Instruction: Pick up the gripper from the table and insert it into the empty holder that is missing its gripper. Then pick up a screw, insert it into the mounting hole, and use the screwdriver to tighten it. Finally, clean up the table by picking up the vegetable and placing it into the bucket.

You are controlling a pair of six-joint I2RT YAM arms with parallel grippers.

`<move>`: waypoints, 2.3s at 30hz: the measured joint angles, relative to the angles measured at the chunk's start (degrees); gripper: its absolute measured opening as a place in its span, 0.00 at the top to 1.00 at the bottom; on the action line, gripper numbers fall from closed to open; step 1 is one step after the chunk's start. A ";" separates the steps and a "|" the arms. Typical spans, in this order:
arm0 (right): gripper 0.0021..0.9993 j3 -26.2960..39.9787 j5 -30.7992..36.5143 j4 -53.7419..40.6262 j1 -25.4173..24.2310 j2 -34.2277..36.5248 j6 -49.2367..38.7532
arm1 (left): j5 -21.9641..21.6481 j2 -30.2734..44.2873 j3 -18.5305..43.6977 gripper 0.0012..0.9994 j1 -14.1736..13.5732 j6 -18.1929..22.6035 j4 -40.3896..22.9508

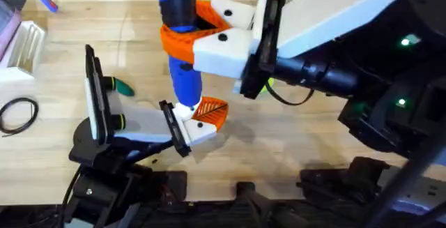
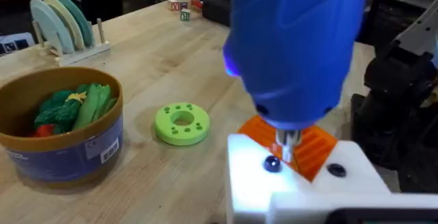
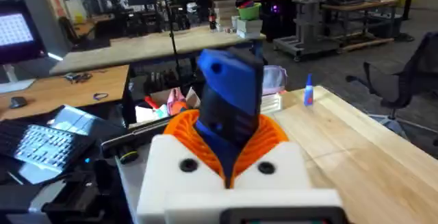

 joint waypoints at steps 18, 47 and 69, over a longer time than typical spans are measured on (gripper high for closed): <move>0.98 0.00 0.02 1.60 0.18 1.40 -0.19 | 0.00 0.00 0.00 1.00 0.00 0.00 0.00; 0.98 0.00 0.02 2.03 0.18 1.38 -0.80 | 0.00 0.00 0.00 1.00 0.00 0.00 0.00; 0.98 0.00 0.03 0.33 -0.08 1.05 -1.70 | 0.02 0.00 0.00 1.00 0.00 0.00 0.00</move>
